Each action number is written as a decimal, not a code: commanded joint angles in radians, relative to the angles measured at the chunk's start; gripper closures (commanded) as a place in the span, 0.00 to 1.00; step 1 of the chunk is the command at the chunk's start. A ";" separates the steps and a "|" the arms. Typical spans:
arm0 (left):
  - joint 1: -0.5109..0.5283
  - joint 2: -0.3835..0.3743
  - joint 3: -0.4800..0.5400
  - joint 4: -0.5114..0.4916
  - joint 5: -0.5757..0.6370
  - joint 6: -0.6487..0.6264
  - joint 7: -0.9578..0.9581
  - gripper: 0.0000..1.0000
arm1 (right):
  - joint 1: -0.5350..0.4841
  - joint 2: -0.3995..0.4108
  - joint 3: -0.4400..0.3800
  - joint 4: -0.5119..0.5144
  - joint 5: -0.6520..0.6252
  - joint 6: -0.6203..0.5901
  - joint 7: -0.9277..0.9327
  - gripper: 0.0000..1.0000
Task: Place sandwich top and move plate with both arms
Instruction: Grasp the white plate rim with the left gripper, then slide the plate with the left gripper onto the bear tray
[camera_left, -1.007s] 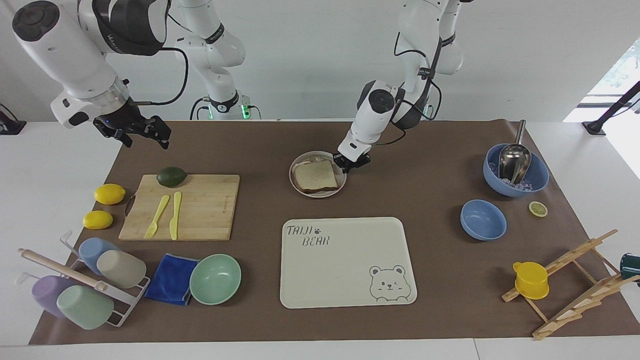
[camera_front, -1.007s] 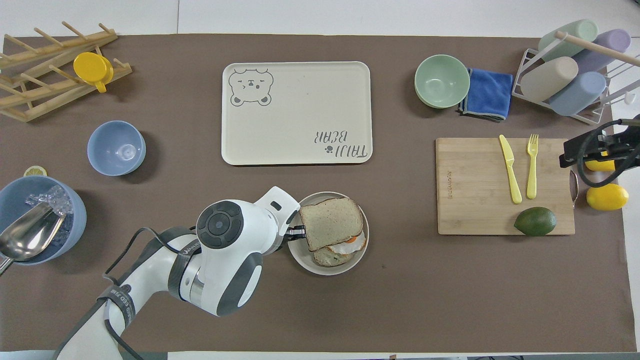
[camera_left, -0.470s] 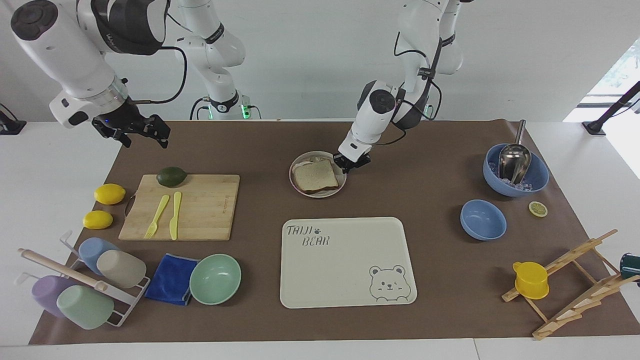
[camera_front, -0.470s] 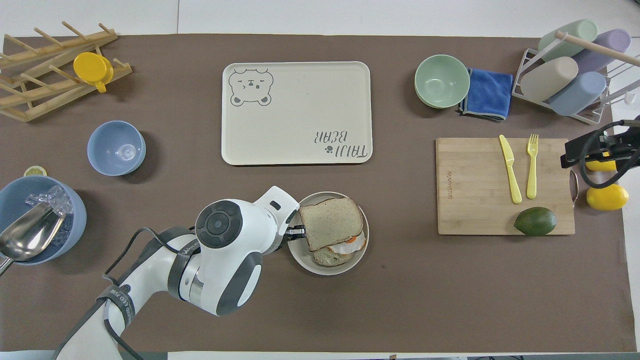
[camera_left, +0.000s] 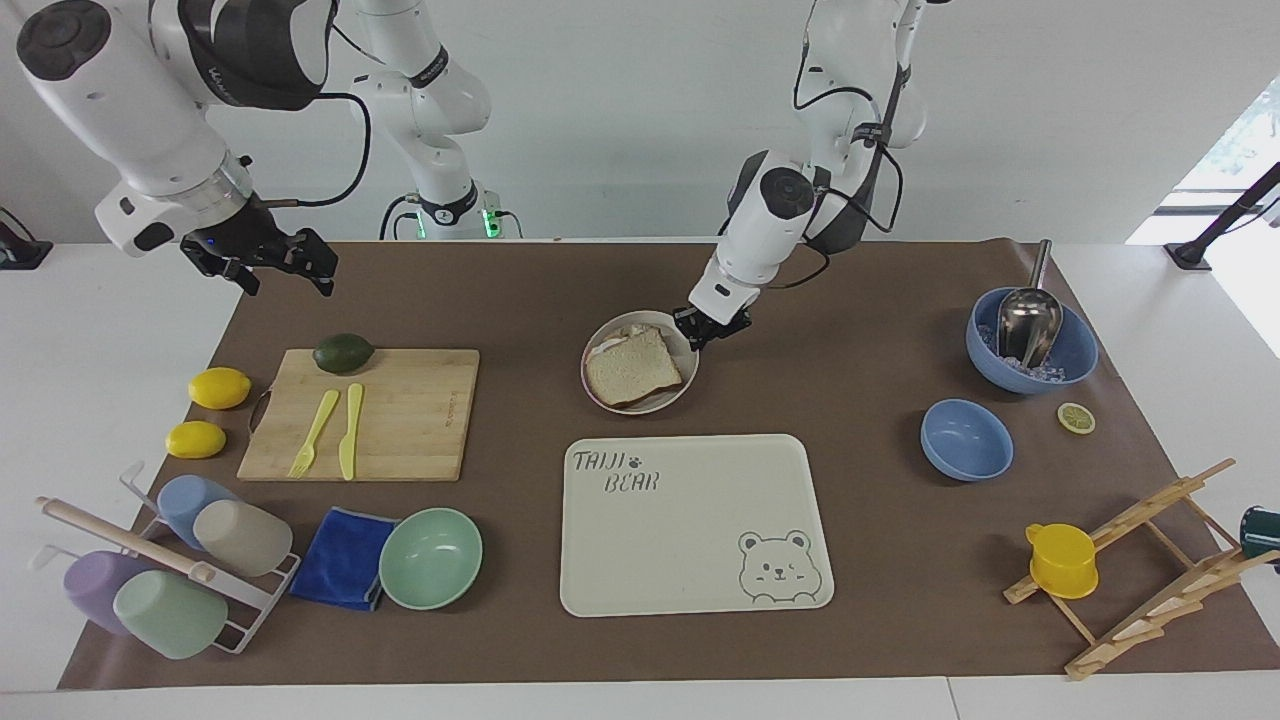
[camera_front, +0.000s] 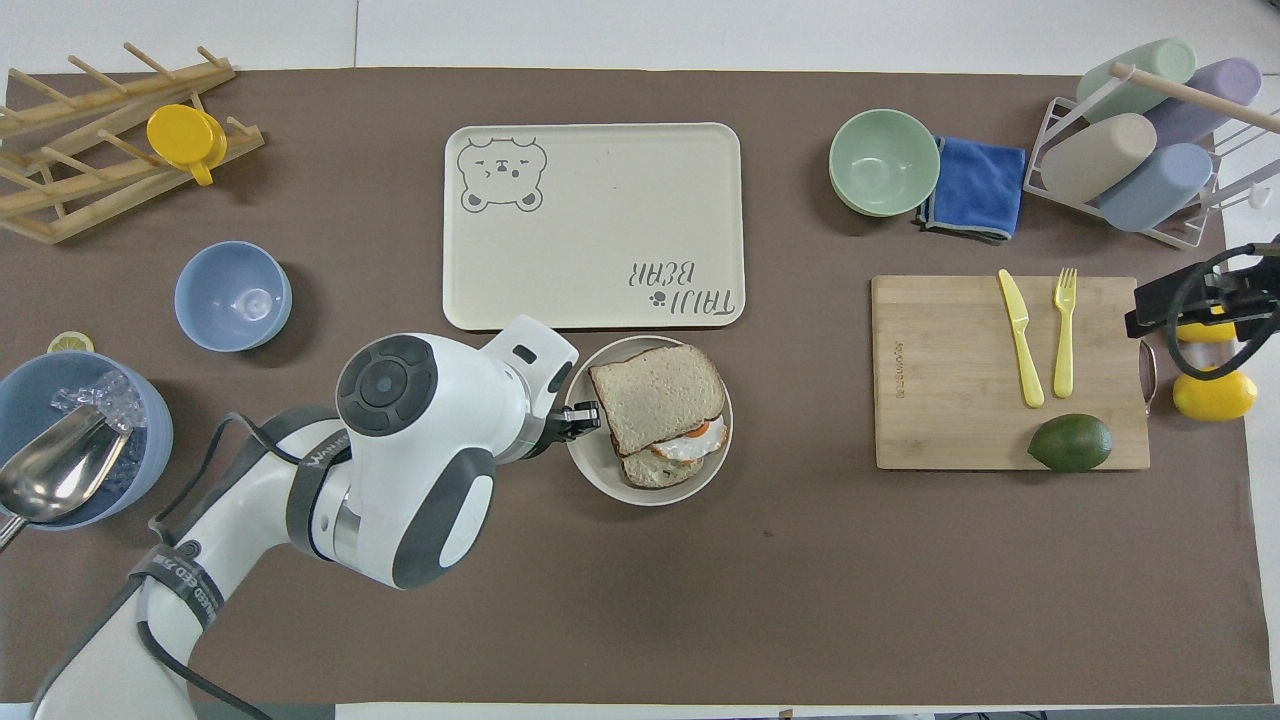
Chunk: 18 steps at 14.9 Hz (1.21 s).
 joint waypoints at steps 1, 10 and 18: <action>0.057 0.023 0.001 0.121 -0.015 -0.095 0.032 1.00 | -0.017 -0.010 0.011 -0.001 0.021 -0.012 -0.029 0.00; 0.135 0.244 0.001 0.403 -0.015 -0.107 0.032 1.00 | -0.012 -0.010 0.011 -0.002 0.021 -0.012 -0.029 0.00; 0.191 0.462 -0.004 0.586 -0.009 -0.069 0.113 1.00 | -0.012 -0.010 0.011 -0.002 0.021 -0.012 -0.029 0.00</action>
